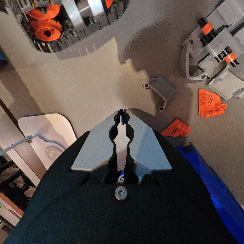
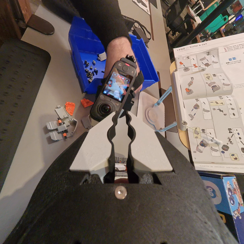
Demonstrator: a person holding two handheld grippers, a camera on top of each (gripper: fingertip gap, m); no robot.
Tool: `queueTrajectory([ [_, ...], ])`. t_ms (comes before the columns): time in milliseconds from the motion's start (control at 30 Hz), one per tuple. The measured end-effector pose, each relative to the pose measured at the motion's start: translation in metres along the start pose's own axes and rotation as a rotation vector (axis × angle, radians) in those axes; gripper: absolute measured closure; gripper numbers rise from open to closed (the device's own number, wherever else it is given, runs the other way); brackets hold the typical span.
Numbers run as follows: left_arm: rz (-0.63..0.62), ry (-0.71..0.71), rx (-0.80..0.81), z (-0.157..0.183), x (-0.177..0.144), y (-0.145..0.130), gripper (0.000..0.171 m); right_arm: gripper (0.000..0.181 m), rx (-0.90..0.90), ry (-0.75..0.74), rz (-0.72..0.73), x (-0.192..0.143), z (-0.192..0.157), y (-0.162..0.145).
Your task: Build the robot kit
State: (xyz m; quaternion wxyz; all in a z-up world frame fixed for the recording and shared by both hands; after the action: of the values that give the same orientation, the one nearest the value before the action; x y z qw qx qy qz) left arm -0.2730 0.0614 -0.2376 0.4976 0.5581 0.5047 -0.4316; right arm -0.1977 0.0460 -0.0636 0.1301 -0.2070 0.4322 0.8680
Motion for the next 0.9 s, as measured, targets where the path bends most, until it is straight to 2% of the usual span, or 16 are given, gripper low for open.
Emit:
queueTrajectory([
  [167, -0.043, -0.074, 0.035, 0.009, 0.024, 0.007, 0.169, 0.172, -0.002, 0.002, -0.004, -0.003, 0.0, -0.001],
  [233, -0.009, -0.121, 0.035, 0.015, 0.026, 0.016, 0.169, 0.172, -0.003, 0.01, -0.004, -0.005, -0.001, -0.001],
  [300, -0.006, -0.101, 0.052, 0.013, 0.027, 0.019, 0.168, 0.171, -0.005, 0.016, -0.008, -0.005, -0.002, -0.002],
  [367, 0.008, -0.094, 0.061, 0.014, 0.025, 0.022, 0.159, 0.17, -0.005, 0.018, -0.012, -0.006, -0.001, -0.004],
  [533, 0.082, -0.01, 0.025, 0.006, 0.007, 0.025, 0.132, 0.171, 0.004, -0.007, -0.007, -0.013, 0.005, -0.005],
  [633, 0.181, 0.077, -0.016, -0.001, -0.027, 0.024, 0.131, 0.17, 0.018, -0.037, -0.005, -0.019, 0.013, -0.008],
  [767, 0.21, 0.248, -0.093, -0.015, -0.093, -0.015, 0.141, 0.171, 0.05, -0.058, -0.009, -0.023, 0.023, -0.017],
  [900, 0.177, 0.345, -0.251, -0.021, -0.133, -0.087, 0.151, 0.172, 0.074, -0.051, -0.027, -0.017, 0.026, -0.027],
])
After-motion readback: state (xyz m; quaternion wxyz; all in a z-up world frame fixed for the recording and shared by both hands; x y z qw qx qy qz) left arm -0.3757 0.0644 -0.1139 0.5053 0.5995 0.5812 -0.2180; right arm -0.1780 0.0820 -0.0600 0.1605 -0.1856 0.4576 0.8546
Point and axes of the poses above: each gripper's, where its closed fingertips meet, x out along the fingers, y out of its top, z = x × y across the jaws, the point moved 2 cm from there along -x, back along the fingers, and after that the axes turned 7 degrees about -y, right-handed, at the moved point
